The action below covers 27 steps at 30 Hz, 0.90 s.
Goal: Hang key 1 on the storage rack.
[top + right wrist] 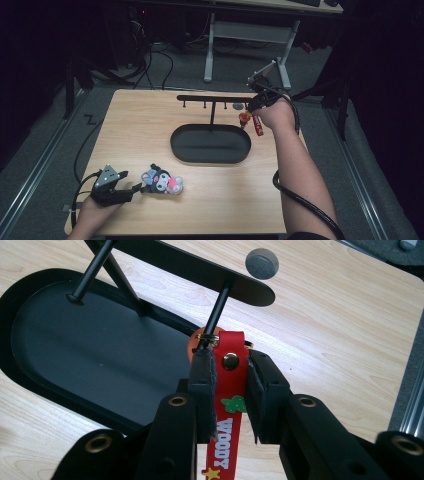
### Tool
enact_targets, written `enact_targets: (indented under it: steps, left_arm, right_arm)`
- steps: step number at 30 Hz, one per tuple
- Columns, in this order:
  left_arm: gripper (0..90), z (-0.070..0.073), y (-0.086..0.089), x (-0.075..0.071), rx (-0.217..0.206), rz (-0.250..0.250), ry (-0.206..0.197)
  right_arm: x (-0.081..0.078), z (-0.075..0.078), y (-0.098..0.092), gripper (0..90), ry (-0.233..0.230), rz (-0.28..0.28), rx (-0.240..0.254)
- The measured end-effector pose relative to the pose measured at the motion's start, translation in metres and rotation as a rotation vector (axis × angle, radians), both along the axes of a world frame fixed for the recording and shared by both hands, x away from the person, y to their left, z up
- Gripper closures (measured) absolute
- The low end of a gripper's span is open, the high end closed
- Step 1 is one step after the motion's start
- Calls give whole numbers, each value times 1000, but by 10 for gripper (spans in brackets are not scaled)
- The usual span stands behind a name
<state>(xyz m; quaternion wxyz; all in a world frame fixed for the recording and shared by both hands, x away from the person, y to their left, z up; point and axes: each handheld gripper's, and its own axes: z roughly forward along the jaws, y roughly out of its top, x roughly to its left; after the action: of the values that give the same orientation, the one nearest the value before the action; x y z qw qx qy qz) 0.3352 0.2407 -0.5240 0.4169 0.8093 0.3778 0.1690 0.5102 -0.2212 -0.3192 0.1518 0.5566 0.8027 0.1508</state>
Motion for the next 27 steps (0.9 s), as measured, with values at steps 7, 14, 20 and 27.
enact_targets:
  steps: [7, 14, 20, 27]
  left_arm:
    - [283, -1, -1, 0, -1, -1, -1]
    - [283, 0, 0, 0, -1, -3, 1]
    - [283, 0, 0, 0, 6, -4, 0]
    - [283, 0, -2, 1, 4, -5, -1]
  right_arm:
    - [2, -2, -1, 748, -18, -5, 3]
    - [1, -4, 1, 711, -29, -18, -30]
    - [-7, -5, -1, 682, -30, -10, -31]
    - [-17, -6, -4, 657, -29, -3, -20]
